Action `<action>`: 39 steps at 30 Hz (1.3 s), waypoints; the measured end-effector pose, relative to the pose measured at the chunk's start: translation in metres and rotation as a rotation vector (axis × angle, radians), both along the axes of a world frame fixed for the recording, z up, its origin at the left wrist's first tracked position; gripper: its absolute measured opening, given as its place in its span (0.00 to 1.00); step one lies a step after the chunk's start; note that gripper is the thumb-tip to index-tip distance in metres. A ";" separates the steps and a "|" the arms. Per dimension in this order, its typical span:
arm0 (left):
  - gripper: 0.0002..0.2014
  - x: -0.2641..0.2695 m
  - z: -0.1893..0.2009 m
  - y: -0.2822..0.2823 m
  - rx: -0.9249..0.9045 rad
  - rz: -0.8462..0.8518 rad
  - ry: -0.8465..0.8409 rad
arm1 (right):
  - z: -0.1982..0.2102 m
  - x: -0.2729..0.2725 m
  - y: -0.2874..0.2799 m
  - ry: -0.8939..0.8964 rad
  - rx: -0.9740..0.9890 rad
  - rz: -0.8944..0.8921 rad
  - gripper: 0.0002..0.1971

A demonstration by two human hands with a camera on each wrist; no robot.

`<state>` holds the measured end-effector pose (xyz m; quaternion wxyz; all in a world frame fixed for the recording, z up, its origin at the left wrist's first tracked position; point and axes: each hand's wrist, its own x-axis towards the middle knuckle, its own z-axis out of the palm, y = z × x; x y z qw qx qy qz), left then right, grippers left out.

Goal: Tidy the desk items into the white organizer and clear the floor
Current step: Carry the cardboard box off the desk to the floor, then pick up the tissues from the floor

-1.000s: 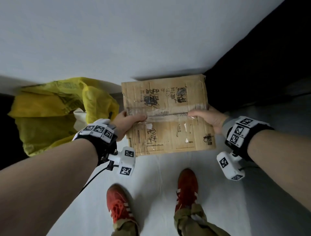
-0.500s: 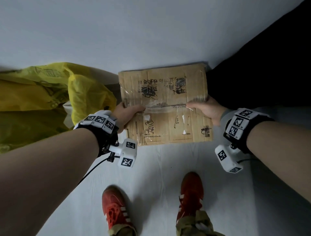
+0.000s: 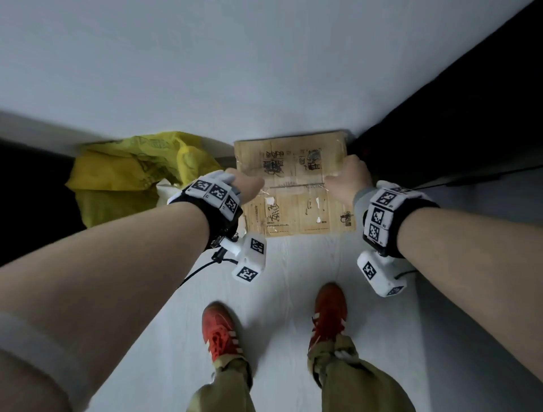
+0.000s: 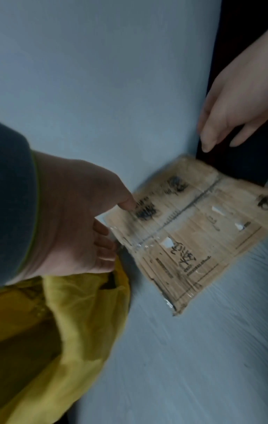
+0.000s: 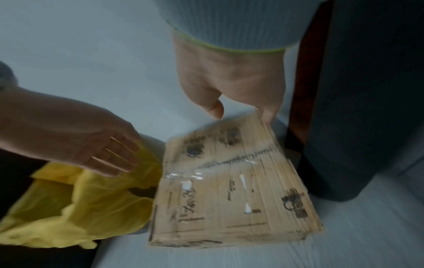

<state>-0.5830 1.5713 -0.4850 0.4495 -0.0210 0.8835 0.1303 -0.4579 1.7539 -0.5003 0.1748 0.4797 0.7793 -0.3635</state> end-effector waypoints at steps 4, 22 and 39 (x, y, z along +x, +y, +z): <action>0.20 -0.010 0.092 -0.009 0.094 0.003 -0.103 | 0.093 -0.016 -0.023 0.059 -0.002 0.097 0.21; 0.15 0.051 0.534 -0.409 0.093 0.572 0.107 | 0.521 -0.116 -0.398 0.059 -0.258 1.128 0.18; 0.12 0.320 0.618 -0.810 -0.020 1.404 0.267 | 0.623 -0.006 -0.878 0.002 -0.190 2.105 0.16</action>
